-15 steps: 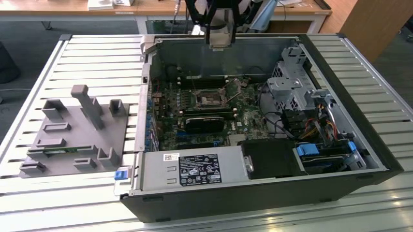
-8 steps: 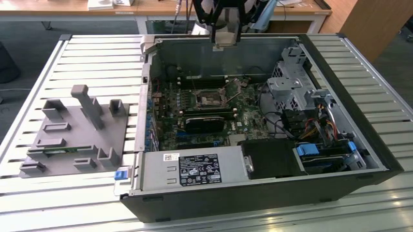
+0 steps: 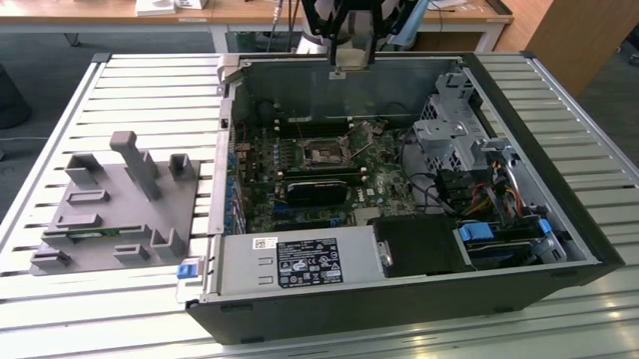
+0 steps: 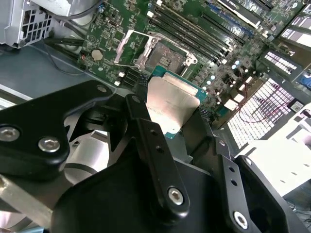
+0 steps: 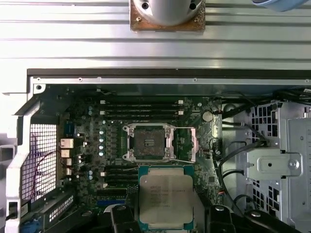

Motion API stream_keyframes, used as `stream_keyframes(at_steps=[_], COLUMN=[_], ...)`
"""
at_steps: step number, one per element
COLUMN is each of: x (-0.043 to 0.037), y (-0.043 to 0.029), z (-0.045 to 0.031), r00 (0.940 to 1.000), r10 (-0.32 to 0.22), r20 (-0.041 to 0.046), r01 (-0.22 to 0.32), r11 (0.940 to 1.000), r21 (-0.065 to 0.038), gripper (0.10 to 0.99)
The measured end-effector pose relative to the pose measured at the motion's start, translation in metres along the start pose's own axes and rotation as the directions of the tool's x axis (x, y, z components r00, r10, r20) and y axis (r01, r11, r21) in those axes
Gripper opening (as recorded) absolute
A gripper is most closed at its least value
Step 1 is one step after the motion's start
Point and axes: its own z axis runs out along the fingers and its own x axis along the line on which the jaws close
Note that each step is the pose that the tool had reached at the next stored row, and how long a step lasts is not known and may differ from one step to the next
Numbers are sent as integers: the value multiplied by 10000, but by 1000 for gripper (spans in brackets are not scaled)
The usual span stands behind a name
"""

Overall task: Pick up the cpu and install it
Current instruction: 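Place the cpu into insertion slot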

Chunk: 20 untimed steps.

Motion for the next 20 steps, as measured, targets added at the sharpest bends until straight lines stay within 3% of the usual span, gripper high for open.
stream_keyframes(at_steps=[5, 12, 20], x=[0, 0, 0], y=[0, 0, 0], z=[3, 9, 10], r00=[9979, 9877, 9782], r10=[652, 1560, 2072], r20=[41, 98, 131], r01=[-652, -1560, -2072], r11=[9979, 9878, 9783], r21=[9, 18, 22], gripper=[533, 533, 533])
